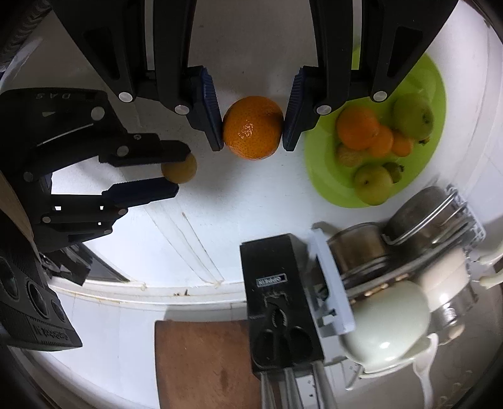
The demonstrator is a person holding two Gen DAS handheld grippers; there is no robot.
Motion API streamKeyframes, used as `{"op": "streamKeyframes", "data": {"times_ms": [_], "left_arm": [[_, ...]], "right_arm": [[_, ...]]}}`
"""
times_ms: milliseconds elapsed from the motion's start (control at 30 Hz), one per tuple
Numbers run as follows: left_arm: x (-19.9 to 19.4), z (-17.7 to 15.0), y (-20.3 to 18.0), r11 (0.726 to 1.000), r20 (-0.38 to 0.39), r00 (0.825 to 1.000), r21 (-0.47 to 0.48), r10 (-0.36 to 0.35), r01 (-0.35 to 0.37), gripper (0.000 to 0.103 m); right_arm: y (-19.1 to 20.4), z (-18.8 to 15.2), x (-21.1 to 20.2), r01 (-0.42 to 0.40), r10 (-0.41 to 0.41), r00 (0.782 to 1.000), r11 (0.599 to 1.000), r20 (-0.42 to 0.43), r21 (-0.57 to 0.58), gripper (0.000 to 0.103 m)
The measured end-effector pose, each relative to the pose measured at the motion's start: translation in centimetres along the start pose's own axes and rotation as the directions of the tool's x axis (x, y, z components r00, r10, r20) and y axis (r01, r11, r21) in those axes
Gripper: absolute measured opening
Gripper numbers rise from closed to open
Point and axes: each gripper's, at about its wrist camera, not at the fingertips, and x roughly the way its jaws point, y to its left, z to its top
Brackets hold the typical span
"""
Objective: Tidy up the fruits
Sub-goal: 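Grasp the orange with the left tool while the right tool grasps the small brown fruit, then carry both fruits onto the green plate and open both tools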
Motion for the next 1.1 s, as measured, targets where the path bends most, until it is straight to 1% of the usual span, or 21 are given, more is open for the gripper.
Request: {"op": "streamKeyframes", "data": {"times_ms": [267, 467, 667, 767, 1100], "left_arm": [[-3.1, 0.0, 0.2, 0.996, 0.035, 0.999, -0.077, 0.039, -0.036, 0.038], [-5.9, 0.0, 0.4, 0.988, 0.065, 0.994, -0.135, 0.089, -0.079, 0.038], [-8.3, -0.3, 1.0, 0.971, 0.089, 0.985, -0.203, 0.147, -0.127, 0.038], [-9.1, -0.5, 1.3, 0.962, 0.089, 0.981, -0.226, 0.175, -0.151, 0.038], [-11.7, -1.3, 3.6, 0.919, 0.086, 0.957, -0.312, 0.278, -0.239, 0.038]], "right_arm": [[1.0, 1.2, -2.3, -0.003, 0.003, 0.999, 1.000, 0.048, -0.006, 0.029], [1.9, 2.1, -4.3, -0.009, 0.010, 0.996, 1.000, 0.094, -0.017, 0.029], [2.8, 2.9, -5.3, -0.036, 0.039, 0.992, 0.999, 0.123, -0.023, 0.029], [3.3, 3.6, -5.5, -0.046, 0.050, 0.990, 0.998, 0.135, -0.033, 0.029], [4.7, 5.7, -5.4, -0.081, 0.089, 0.982, 0.995, 0.168, -0.055, 0.029]]}}
